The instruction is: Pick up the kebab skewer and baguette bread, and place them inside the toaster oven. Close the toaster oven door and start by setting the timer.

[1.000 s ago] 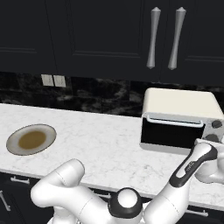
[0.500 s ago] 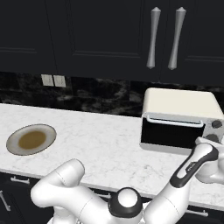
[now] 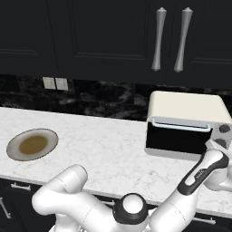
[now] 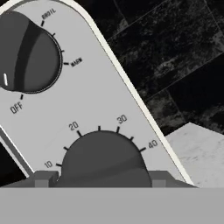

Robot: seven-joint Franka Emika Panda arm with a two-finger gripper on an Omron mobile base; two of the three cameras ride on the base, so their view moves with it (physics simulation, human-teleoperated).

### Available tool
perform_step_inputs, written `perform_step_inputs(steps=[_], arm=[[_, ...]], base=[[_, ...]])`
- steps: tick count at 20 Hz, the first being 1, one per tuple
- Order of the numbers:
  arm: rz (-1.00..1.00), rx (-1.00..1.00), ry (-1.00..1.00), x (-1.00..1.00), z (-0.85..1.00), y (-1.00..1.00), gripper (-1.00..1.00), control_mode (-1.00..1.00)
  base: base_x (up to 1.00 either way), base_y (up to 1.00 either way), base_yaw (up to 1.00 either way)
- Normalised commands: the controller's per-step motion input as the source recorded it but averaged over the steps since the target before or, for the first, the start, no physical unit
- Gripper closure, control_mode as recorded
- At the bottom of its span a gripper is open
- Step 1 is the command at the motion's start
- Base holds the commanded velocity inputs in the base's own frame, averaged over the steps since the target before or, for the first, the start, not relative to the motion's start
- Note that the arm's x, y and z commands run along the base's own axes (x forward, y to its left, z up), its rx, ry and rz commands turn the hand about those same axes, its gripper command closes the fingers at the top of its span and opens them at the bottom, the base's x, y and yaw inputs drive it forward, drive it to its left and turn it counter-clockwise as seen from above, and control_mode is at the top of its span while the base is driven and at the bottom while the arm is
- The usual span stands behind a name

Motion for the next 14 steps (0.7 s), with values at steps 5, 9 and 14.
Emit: perform_step_inputs(steps=[5, 9, 14], arm=[[-0.04, 0.27, 0.00, 0.00, 0.00, -0.08, 1.00, -1.00], [-0.05, 0.26, 0.00, 0.00, 0.00, -0.04, 1.00, -1.00], [-0.06, 0.25, 0.00, 0.00, -0.01, -0.02, 1.00, -1.00]], base=[[0.00, 0.00, 0.00], [0.00, 0.00, 0.00], [0.00, 0.00, 0.00]])
